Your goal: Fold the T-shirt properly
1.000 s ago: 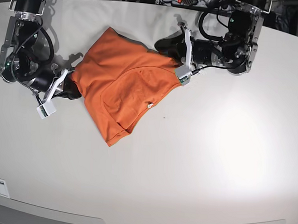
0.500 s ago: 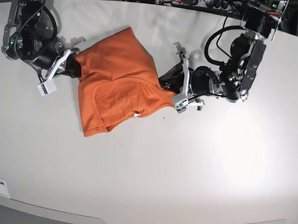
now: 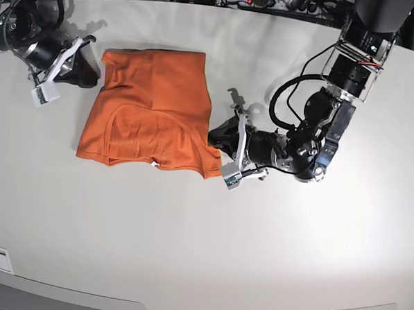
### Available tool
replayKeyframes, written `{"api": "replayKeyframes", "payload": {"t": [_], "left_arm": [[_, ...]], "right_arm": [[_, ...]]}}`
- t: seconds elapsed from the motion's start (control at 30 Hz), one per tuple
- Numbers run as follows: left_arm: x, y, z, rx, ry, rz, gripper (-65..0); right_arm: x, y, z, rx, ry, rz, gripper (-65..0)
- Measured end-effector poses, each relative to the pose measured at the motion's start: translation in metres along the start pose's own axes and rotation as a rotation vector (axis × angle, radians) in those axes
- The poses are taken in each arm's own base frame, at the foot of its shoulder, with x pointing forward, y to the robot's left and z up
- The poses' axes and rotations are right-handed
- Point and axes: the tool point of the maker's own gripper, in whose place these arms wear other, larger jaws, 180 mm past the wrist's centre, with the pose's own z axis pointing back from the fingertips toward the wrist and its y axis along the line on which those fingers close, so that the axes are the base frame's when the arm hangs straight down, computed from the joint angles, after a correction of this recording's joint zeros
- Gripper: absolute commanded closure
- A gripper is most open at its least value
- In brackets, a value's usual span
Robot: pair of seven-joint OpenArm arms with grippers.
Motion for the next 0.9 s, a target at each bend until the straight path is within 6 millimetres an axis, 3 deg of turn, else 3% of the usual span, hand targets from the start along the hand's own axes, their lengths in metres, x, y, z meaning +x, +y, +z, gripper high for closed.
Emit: {"api": "replayKeyframes", "payload": {"t": [0.13, 0.23, 0.3, 0.37, 0.43, 0.5, 0.6, 0.7, 0.9], "left_arm": [[0.0, -0.023, 0.02, -0.111, 0.0, 0.046, 0.0], [0.028, -0.035, 0.052, -0.222, -0.148, 0.079, 0.0], [0.048, -0.04, 0.081, -0.285, -0.276, 0.093, 0.0], [0.054, -0.034, 0.1, -0.254, -0.35, 0.095, 0.0], [0.043, -0.031, 0.106, -0.223, -0.364, 0.127, 0.0], [0.026, -0.039, 0.104, -0.222, -0.352, 0.161, 0.0], [0.004, -0.057, 0.106, -0.214, -0.317, 0.159, 0.0], [-0.012, -0.079, 0.117, -0.196, -0.284, 0.123, 0.0], [-0.05, -0.125, 0.138, -0.156, -0.194, 0.086, 0.0]], "right_arm": [[0.03, -0.003, 0.021, 0.036, -0.156, -0.076, 0.0], [0.047, 0.001, 0.037, 0.094, -0.246, -0.13, 0.0], [0.046, 0.004, 0.047, 0.13, -0.235, -0.152, 0.0], [0.024, -0.002, 0.051, 0.096, -0.112, -0.141, 0.0], [0.011, -0.006, 0.056, 0.068, -0.056, -0.144, 0.0], [0.012, -0.013, 0.063, 0.035, -0.071, -0.15, 0.0], [0.012, -0.019, 0.076, -0.008, -0.088, -0.151, 0.0], [-0.002, -0.021, 0.092, -0.062, -0.045, -0.157, 0.0], [-0.018, -0.007, 0.131, -0.153, 0.056, -0.094, 0.0]]}}
